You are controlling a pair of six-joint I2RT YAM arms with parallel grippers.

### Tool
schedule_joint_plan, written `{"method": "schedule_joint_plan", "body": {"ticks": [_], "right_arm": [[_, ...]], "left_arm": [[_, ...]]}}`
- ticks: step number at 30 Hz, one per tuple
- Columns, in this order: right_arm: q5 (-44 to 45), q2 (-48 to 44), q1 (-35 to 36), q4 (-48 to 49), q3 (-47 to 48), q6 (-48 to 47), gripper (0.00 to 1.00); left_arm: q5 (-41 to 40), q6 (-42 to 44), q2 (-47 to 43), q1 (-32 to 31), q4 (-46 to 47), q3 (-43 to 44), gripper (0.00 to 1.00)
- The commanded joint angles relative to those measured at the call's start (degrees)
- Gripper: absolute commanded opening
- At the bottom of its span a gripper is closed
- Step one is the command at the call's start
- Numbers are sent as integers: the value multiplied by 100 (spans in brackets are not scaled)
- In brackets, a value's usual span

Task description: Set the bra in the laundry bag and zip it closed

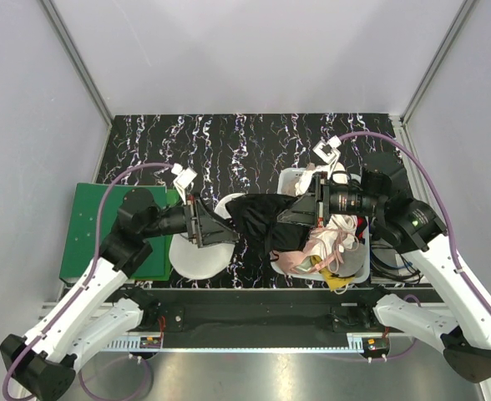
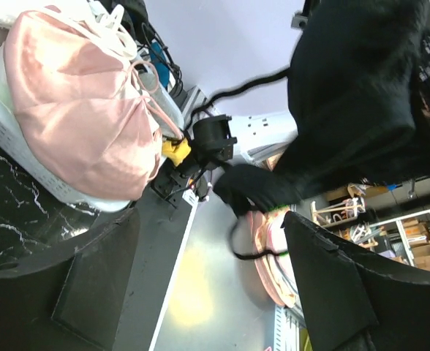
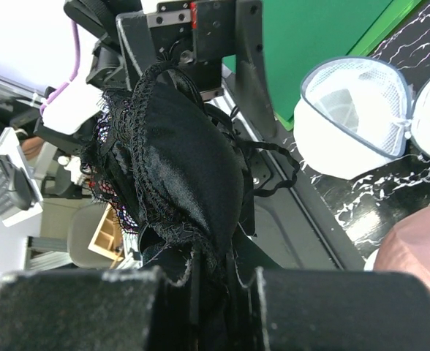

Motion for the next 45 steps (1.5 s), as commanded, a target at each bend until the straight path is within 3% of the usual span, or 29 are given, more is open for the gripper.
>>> {"method": "schedule_joint_plan", "body": {"ticks": [1,4,7,8,11,12,14,15,22,26,30,39,45], "right_arm": [[53,-104,39,215,188,283,0],[71,-113,39,232,162,353,0],[185,-113,39,258,162,397,0],[246,-113,39,285,170,441,0],[282,-43,39,469,153,520,0],[308,-25,39,487,144,529,0],[543,45,39,505,144,521,0],[685,54,39,487,127,503,0],[1687,361,39,286,135,354,0],[2513,651,39,-320,468,64,0],[2901,1072,39,-708,662,-314,0],[2400,2022,39,-304,1005,-491,0],[2286,2321,83,21,1032,-280,0]], "left_arm": [[-135,-191,242,14,1219,44,83],[-250,-383,444,14,1772,18,83],[-188,-586,629,-12,2074,1,73],[-197,-534,647,-13,2039,44,61],[-267,-384,630,-13,1714,158,43],[-267,-375,621,-13,1679,168,30],[-293,-262,578,-4,1495,298,17],[-346,-157,569,-4,945,378,0],[-1285,994,24,23,-1430,1063,0],[-1611,1347,24,23,-2635,1686,0],[-1559,1400,242,31,-2874,2171,0],[-1147,1163,1708,31,-2312,3243,0],[-1147,365,2729,23,-2260,3718,0]]}}
